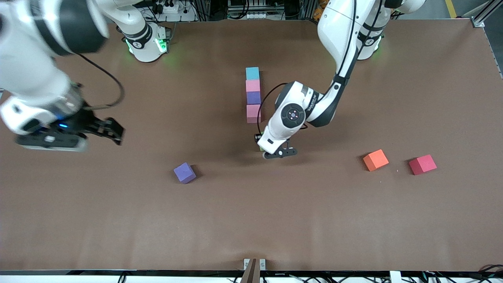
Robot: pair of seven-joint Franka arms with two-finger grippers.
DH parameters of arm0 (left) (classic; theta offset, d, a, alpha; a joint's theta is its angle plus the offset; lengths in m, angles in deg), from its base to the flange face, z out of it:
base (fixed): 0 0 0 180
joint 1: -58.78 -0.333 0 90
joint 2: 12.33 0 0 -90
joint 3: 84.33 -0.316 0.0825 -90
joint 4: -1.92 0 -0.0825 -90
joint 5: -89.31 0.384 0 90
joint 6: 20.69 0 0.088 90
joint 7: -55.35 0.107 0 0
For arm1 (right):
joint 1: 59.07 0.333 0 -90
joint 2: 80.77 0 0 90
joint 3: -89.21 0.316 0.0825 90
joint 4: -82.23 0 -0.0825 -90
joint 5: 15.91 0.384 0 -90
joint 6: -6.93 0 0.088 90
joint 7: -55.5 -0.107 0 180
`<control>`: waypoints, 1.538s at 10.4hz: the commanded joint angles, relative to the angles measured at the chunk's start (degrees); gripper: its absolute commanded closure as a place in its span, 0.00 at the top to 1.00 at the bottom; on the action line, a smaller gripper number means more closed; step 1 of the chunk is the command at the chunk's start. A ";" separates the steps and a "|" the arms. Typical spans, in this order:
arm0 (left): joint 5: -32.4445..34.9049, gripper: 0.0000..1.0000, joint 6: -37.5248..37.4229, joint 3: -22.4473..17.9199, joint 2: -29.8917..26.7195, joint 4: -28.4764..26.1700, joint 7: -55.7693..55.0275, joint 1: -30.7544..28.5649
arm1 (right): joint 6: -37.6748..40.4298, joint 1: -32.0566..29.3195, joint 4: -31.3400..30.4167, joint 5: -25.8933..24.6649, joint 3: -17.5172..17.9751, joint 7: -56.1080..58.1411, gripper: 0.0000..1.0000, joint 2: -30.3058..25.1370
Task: Arrange blocks into number 1
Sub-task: 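Carry the green cube to the cube column while the right gripper returns to rest, then lower the green cube below the second pink cube and open the left gripper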
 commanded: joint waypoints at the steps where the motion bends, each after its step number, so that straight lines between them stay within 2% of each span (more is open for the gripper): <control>1: -2.20 0.00 -0.10 -0.65 0.82 2.15 0.11 2.17 | 5.42 -4.59 1.71 1.69 1.53 0.13 1.00 -3.23; 3: -3.26 0.00 -0.10 -0.74 1.60 3.03 0.11 3.40 | 8.42 -7.93 1.81 1.77 1.96 6.86 1.00 -4.64; 7: -2.83 0.00 -0.28 -0.74 3.36 3.12 -0.06 5.60 | 9.40 -9.00 1.81 2.12 1.97 7.87 1.00 -4.38; 9: -2.74 0.00 -0.36 -0.74 3.81 3.12 -0.24 6.21 | 10.19 -9.17 1.81 3.88 1.53 8.74 1.00 -4.20; 12: -2.04 0.00 -0.54 -0.83 3.72 3.04 0.28 6.22 | 11.69 -11.89 1.89 4.23 2.67 10.77 1.00 -4.55; 16: 0.78 0.00 -3.88 -0.66 2.93 3.12 0.55 5.87 | 13.79 -14.72 1.72 3.62 2.23 17.01 1.00 -6.57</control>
